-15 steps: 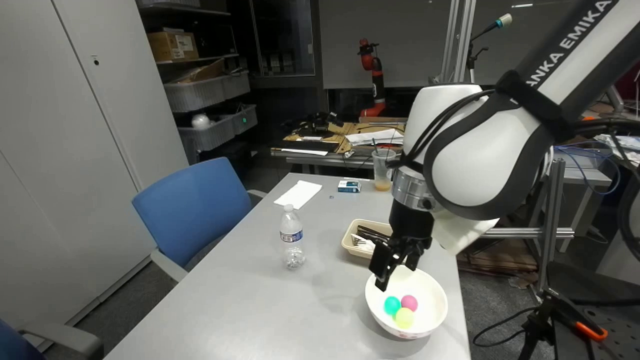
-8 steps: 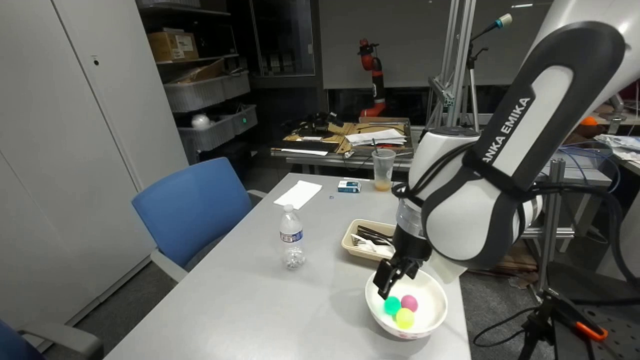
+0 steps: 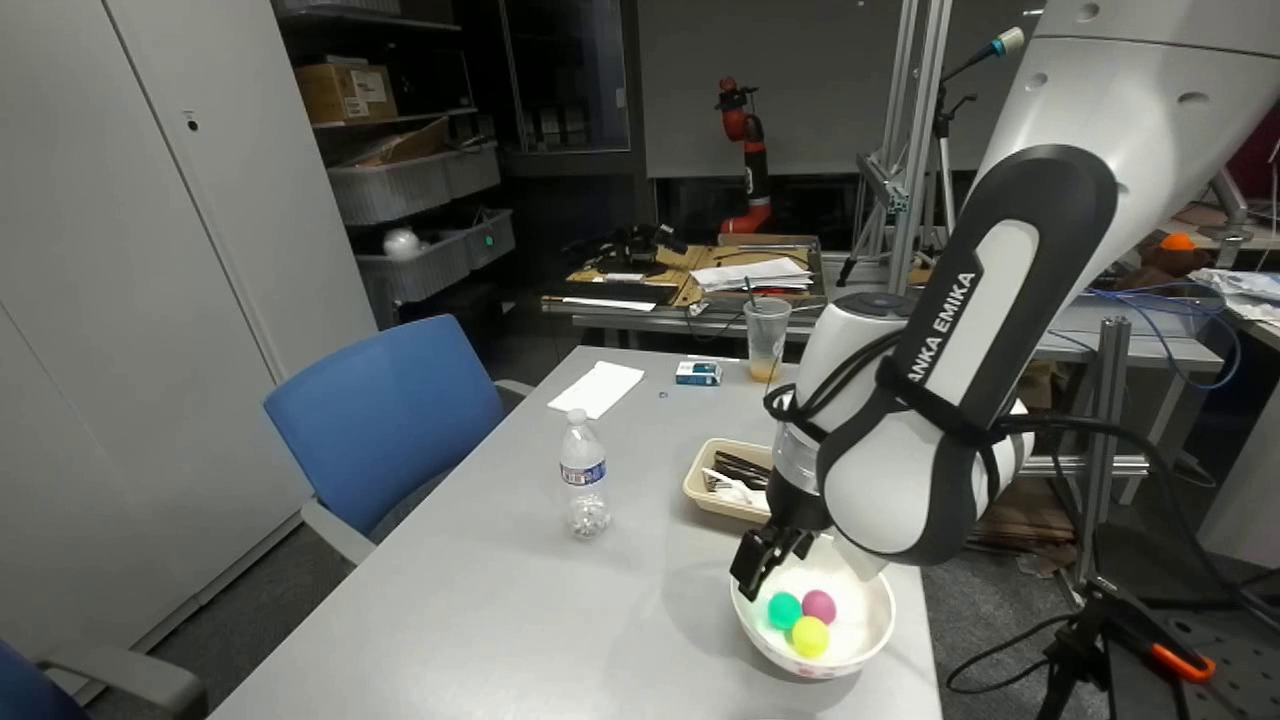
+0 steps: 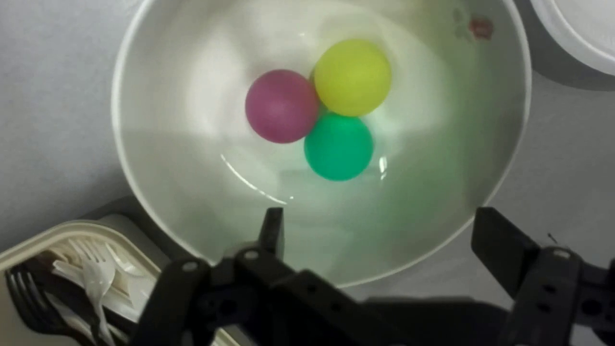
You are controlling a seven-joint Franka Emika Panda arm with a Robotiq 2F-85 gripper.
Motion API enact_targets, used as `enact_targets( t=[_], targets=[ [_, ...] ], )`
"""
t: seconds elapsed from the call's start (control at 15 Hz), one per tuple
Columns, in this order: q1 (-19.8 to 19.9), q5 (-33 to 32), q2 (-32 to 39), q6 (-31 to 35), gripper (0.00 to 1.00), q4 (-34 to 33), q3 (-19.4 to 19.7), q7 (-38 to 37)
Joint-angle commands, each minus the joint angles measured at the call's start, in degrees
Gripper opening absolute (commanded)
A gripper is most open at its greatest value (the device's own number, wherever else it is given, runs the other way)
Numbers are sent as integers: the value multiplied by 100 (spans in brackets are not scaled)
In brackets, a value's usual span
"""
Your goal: Take the red and green balls out of the white bowl
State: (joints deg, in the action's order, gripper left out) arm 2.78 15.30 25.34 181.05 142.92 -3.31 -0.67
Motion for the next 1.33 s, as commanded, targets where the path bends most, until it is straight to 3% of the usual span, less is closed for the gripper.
enact_targets(
  t=[0.0,0.33,1.27],
  targets=[
    [202,-458,227,-99,100,-287,54,-6],
    [197,-733,217,-316,100,-288,244,-14],
    [357,-961,674,-318,100,-444,-60,260]
  ],
)
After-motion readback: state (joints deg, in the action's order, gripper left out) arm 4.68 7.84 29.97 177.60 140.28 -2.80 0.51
